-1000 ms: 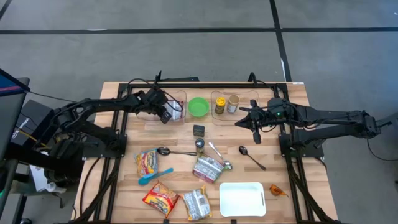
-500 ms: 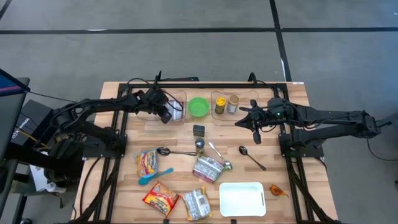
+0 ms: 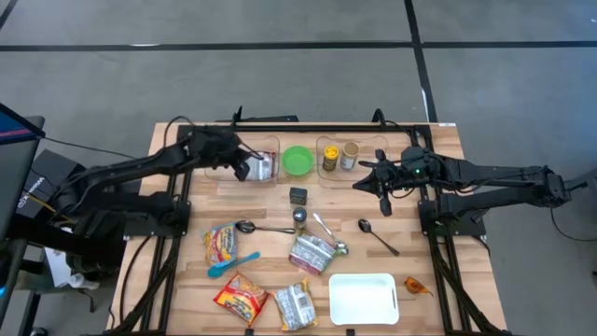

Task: Pick & Place Food Item
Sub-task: Put the blue noodle pack in the left transparent bin

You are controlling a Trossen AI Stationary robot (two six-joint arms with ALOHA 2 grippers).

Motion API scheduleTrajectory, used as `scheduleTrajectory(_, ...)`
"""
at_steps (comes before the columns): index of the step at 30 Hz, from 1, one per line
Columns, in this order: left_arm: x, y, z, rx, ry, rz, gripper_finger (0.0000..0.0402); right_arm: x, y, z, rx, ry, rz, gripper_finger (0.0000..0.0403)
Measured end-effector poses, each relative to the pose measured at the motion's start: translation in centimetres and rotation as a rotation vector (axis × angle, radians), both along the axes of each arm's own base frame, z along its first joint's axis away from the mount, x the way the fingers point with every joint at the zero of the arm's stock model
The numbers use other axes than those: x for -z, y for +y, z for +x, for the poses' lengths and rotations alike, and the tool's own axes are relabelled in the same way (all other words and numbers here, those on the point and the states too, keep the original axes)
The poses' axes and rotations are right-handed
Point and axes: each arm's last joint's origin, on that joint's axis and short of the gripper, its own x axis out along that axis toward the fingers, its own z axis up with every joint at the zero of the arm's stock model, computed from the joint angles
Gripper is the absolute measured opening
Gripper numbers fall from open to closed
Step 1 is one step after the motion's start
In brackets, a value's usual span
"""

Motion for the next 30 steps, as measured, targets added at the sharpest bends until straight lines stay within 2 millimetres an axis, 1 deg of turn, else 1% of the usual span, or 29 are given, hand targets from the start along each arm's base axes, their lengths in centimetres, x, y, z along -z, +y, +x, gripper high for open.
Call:
scheduleTrajectory(5,-2.0,-2.8,-0.5,0.09,-0.135,-0.023,0.0,0.0,0.0,0.0,0.0,0.0,0.0,0.0005)
scheduleTrajectory(9,-2.8,-5.2,-0.8,0.169,-0.197,-0.076,0.0,0.0,0.0,0.0,0.0,0.001,0.0,0.0005)
scheduleTrajectory(14,-2.9,-8.4,-0.7,0.32,-0.196,-0.134,0.0,0.1,0.0,0.0,0.0,0.008,0.001,0.0005)
scheduleTrajectory(19,-2.8,-12.0,-0.4,0.506,-0.189,-0.181,0.0,0.1,0.0,0.0,0.0,0.012,0.001,0.0005)
scheduleTrajectory(25,-2.4,-16.1,-0.7,0.725,-0.142,-0.204,0.0,0.1,0.0,-0.1,0.0,0.016,0.002,0.0005)
scheduleTrajectory(27,-2.1,-17.3,-0.9,0.77,-0.122,-0.215,0.0,0.2,0.0,-0.1,0.0,0.018,0.002,0.0005)
scheduleTrajectory(30,-1.7,-18.7,-1.0,0.78,-0.097,-0.243,0.0,0.2,0.0,-0.1,-0.001,0.019,0.0,0.0005)
